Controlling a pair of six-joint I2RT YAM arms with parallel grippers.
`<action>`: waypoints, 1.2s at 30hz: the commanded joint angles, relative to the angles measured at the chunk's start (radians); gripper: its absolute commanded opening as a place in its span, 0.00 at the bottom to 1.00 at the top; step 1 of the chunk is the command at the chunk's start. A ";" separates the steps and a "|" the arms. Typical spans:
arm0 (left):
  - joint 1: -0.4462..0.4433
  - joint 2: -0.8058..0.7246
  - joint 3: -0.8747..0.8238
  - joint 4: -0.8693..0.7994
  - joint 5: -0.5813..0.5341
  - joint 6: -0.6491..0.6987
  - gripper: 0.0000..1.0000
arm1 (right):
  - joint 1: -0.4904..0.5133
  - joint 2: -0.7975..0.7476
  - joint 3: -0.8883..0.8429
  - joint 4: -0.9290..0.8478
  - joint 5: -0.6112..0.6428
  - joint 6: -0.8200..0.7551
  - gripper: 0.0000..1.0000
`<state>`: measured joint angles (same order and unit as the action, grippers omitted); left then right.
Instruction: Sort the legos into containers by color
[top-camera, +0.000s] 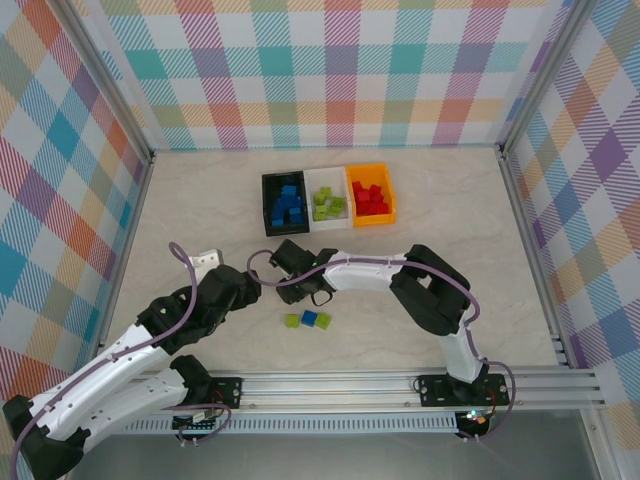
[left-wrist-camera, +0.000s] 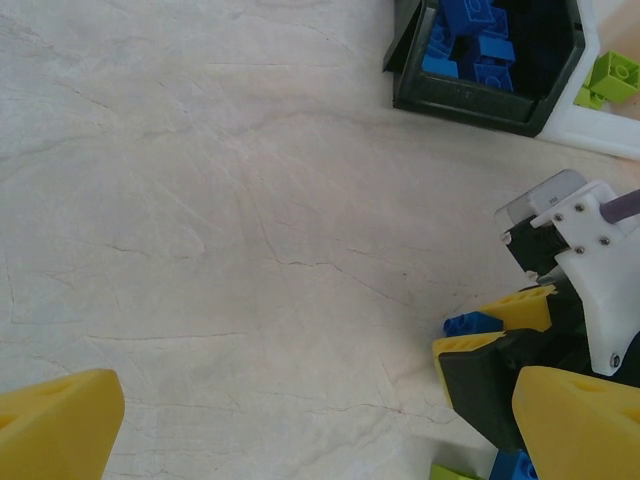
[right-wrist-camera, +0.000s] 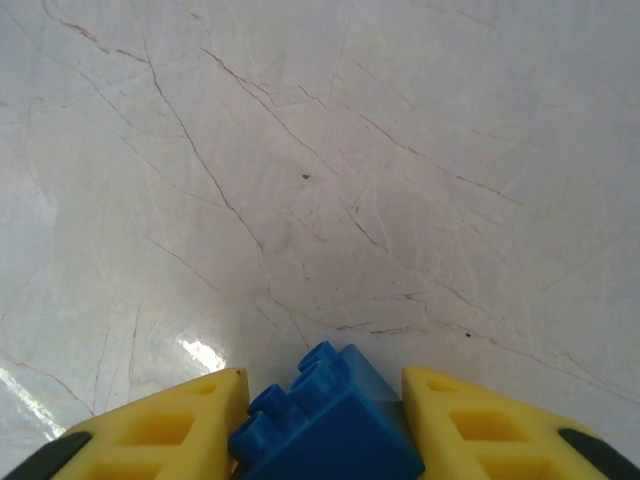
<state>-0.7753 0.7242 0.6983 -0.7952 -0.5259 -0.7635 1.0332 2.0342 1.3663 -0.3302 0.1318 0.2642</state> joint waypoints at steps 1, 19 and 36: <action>0.010 0.004 0.001 -0.013 -0.011 -0.002 1.00 | -0.008 -0.045 -0.004 0.021 0.014 0.010 0.34; 0.009 0.027 -0.024 0.045 0.062 0.018 1.00 | -0.223 0.060 0.389 -0.063 -0.070 -0.017 0.31; 0.008 0.215 -0.037 0.182 0.300 0.100 1.00 | -0.302 0.298 0.937 -0.204 -0.118 -0.008 0.65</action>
<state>-0.7753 0.9134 0.6743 -0.6586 -0.2958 -0.6983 0.7296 2.4485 2.3116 -0.5438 0.0387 0.2573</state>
